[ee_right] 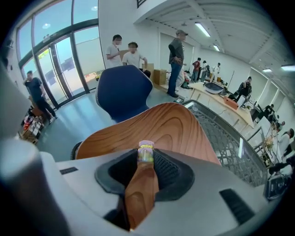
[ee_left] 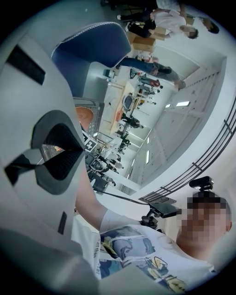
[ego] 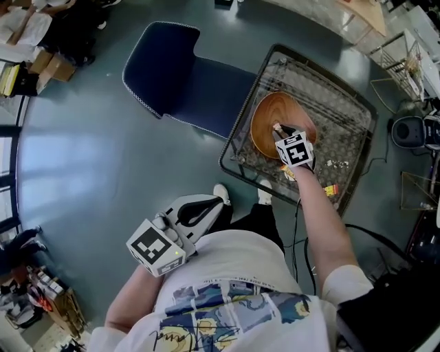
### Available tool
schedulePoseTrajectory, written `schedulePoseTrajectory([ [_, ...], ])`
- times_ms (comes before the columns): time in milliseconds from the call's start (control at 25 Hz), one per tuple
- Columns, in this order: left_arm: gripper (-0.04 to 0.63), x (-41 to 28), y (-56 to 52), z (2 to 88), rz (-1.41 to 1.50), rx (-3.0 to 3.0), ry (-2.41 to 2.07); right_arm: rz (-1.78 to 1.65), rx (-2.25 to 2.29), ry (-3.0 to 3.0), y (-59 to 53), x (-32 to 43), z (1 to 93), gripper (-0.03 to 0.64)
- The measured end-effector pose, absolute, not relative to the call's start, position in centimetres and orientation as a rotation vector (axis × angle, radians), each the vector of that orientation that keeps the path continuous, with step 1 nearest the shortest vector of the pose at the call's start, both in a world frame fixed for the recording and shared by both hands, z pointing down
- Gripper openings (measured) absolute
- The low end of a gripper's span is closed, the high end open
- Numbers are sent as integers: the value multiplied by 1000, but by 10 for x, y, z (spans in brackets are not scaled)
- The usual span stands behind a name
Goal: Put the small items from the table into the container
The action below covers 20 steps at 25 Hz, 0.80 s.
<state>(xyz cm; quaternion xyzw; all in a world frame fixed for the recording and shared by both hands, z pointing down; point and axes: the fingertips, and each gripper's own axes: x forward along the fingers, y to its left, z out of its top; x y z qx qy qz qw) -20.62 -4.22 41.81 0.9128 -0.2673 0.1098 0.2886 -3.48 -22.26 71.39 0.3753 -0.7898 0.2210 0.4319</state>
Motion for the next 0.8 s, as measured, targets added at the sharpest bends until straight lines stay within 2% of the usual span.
schedulePoseTrajectory([
  [360, 9, -232, -49, 427, 293, 2389, -771, 591, 886, -1856, -237, -41, 761, 114],
  [800, 9, -226, -59, 429, 288, 2368, -754, 583, 857, -1874, -236, -42, 757, 115],
])
